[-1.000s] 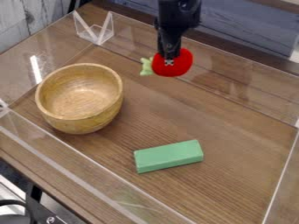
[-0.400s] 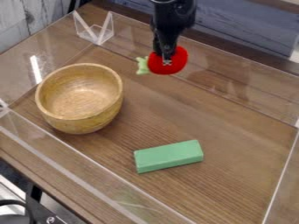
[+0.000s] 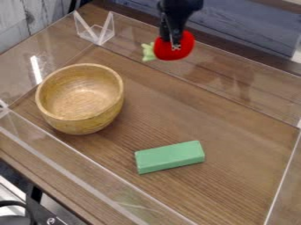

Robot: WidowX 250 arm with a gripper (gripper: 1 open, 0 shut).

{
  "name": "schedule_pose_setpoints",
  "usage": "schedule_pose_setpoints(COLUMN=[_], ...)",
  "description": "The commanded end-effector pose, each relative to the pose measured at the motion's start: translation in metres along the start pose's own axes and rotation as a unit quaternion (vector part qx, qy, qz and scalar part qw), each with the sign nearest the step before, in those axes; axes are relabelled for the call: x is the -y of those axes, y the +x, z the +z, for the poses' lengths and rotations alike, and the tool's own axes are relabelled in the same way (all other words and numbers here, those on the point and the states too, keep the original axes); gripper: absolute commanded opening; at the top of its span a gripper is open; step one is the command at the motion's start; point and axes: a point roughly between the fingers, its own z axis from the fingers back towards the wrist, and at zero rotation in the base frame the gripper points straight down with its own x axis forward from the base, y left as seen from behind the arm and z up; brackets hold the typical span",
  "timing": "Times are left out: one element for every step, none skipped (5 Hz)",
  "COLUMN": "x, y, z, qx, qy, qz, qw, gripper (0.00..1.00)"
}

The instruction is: Move the red object to the left side of the table

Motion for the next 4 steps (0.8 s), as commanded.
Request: schedule_pose_setpoints(x=[-0.014,-0.035,-0.052,-0.056], y=[-0.02,-0.035,-0.044,-0.047], z=[-0.002,-0.009,-0.015,-0.026], qx=[-0.009,-0.016,-0.015,-0.018], qy=[0.022,0.029,0.03,0.027], qz=[0.042,0.065,0.069,0.071], qw=[0.9988,0.9974,0.997,0.9969], gripper=[0.0,0.0,0.0,0.0])
